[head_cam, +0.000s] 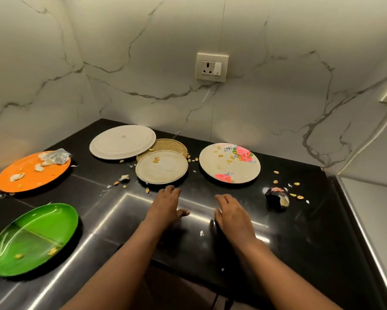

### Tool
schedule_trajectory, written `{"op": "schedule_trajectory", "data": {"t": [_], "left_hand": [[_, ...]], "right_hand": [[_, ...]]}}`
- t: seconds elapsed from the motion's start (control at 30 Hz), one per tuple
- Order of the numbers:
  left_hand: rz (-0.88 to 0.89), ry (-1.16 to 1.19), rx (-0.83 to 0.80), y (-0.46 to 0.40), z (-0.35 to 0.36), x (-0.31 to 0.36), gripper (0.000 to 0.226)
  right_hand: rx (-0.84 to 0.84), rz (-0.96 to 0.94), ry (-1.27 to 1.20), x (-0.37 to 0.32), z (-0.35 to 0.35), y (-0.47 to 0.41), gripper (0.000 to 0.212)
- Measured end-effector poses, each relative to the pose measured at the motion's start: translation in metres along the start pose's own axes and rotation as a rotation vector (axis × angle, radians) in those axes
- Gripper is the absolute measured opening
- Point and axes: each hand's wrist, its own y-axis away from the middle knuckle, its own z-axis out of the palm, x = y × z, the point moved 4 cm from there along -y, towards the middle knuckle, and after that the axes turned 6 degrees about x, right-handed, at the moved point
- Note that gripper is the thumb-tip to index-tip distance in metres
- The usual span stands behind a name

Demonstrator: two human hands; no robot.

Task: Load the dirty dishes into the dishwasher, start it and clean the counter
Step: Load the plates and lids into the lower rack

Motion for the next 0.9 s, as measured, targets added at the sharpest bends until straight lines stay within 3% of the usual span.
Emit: {"op": "schedule_trajectory", "data": {"t": [0.17, 0.37, 0.43, 0.57, 0.67, 0.73, 0.9], "left_hand": [[-0.036, -0.054, -0.319, -0.053, 0.031, 0.006, 0.099], [-0.072, -0.069, -0.391, -0.057, 0.037, 0.009, 0.093], [-0.097, -0.070, -0.404, -0.060, 0.036, 0.010, 0.096], [-0.137, -0.052, -0.422, -0.066, 0.033, 0.009, 0.101], [-0.135, -0.064, -0.441, -0.071, 0.033, 0.010, 0.102], [-0.140, -0.070, -0.448, -0.072, 0.033, 0.011, 0.102], [-0.139, -0.104, -0.441, -0.073, 0.034, 0.010, 0.100]], "right_hand": [[0.072, 0.553, -0.227, 0.067, 0.016, -0.062, 0.033], [0.247, 1.358, -0.565, 0.115, 0.045, -0.103, 0.068], [0.321, 1.544, -0.758, 0.119, 0.050, -0.110, 0.065], [0.154, 1.585, -1.105, 0.124, 0.058, -0.126, 0.026], [0.223, 1.574, -1.222, 0.129, 0.049, -0.136, 0.027], [0.360, 1.508, -1.135, 0.136, 0.034, -0.142, 0.028], [0.576, 1.108, -0.636, 0.137, -0.038, -0.153, 0.030]]}}
